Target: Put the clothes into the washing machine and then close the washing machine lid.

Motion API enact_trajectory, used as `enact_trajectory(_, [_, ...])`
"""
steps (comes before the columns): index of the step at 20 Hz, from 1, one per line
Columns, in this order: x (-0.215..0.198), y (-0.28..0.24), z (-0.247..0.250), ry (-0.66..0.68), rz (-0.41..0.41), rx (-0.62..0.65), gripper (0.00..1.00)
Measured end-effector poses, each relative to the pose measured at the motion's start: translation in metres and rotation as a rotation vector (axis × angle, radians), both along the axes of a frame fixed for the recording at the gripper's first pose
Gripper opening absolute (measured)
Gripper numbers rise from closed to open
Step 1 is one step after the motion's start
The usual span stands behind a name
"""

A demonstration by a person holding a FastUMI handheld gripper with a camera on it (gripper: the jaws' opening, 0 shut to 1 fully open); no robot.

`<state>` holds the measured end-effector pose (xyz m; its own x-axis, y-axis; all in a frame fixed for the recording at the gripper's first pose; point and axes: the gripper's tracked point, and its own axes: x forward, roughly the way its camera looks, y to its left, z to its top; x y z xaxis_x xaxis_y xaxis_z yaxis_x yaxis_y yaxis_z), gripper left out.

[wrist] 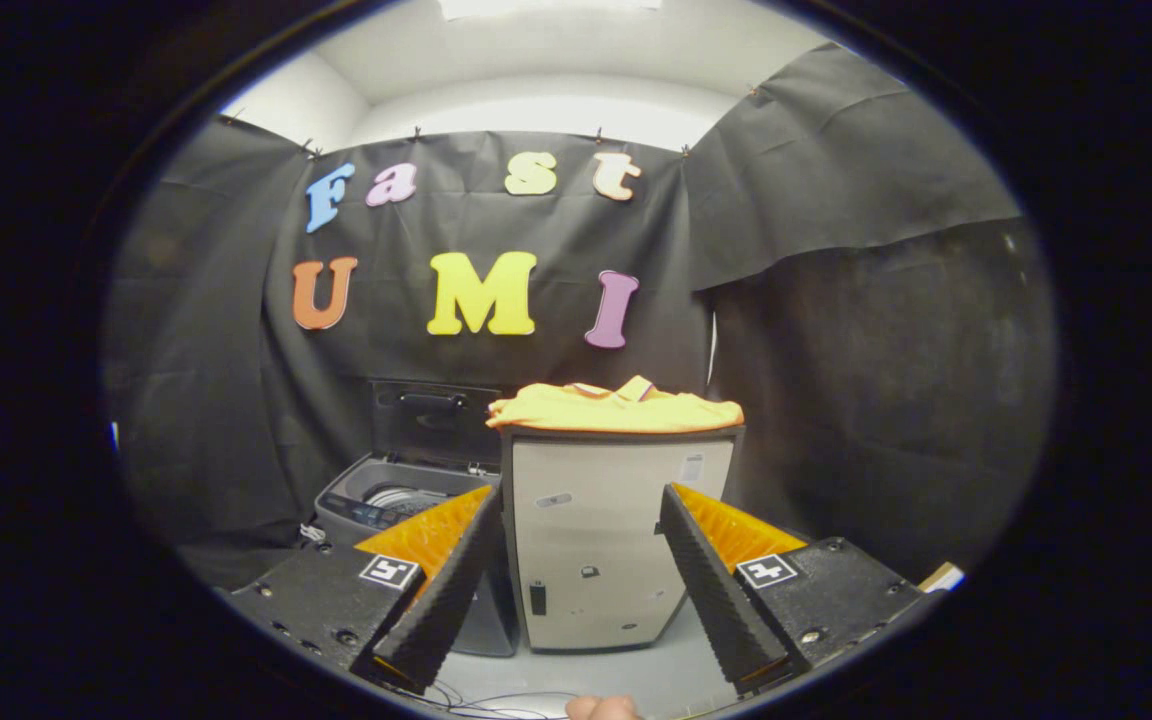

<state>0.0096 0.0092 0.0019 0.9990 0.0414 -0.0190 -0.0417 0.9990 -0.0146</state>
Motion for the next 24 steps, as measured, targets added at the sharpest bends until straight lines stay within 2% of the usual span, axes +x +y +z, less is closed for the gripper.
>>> enact_trajectory(14, [0.016, 0.020, 0.017, 0.003, -0.012, -0.029, 1.00])
enact_trajectory(19, [0.048, 0.017, 0.036, -0.012, -0.029, -0.026, 1.00])
enact_trajectory(24, [0.106, 0.007, 0.071, -0.049, -0.052, -0.028, 1.00])
